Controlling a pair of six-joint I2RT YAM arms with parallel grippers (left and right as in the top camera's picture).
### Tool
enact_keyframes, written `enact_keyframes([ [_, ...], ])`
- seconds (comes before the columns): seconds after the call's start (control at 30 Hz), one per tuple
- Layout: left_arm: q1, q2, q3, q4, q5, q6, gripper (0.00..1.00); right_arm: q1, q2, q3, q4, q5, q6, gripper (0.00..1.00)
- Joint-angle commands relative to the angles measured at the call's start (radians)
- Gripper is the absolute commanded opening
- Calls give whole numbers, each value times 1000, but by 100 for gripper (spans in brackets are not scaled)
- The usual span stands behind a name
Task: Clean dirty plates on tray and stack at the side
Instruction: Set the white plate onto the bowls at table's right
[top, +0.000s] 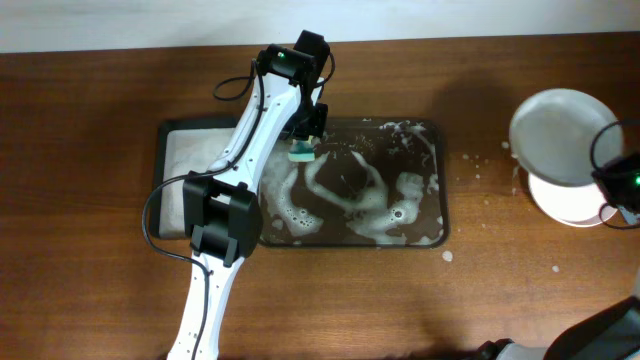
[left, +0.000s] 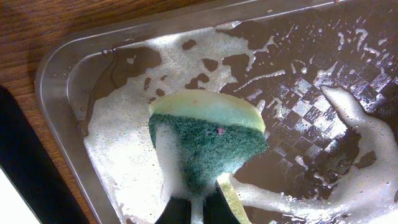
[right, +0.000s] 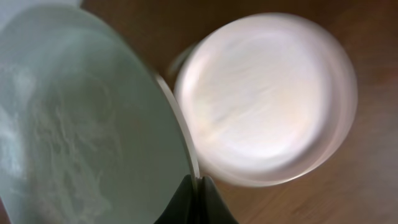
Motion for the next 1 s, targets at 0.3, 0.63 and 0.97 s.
enact_keyframes([
  [0.3, -10, 0, 12, 2, 15, -10, 1, -26, 220, 16, 122, 341, 42, 4],
  [0.63, -16, 0, 12, 5, 15, -10, 1, -57, 293, 16, 111, 342, 55, 13],
  [0.97, -25, 0, 12, 14, 16, -10, 1, -35, 293, 16, 60, 280, 51, 25],
])
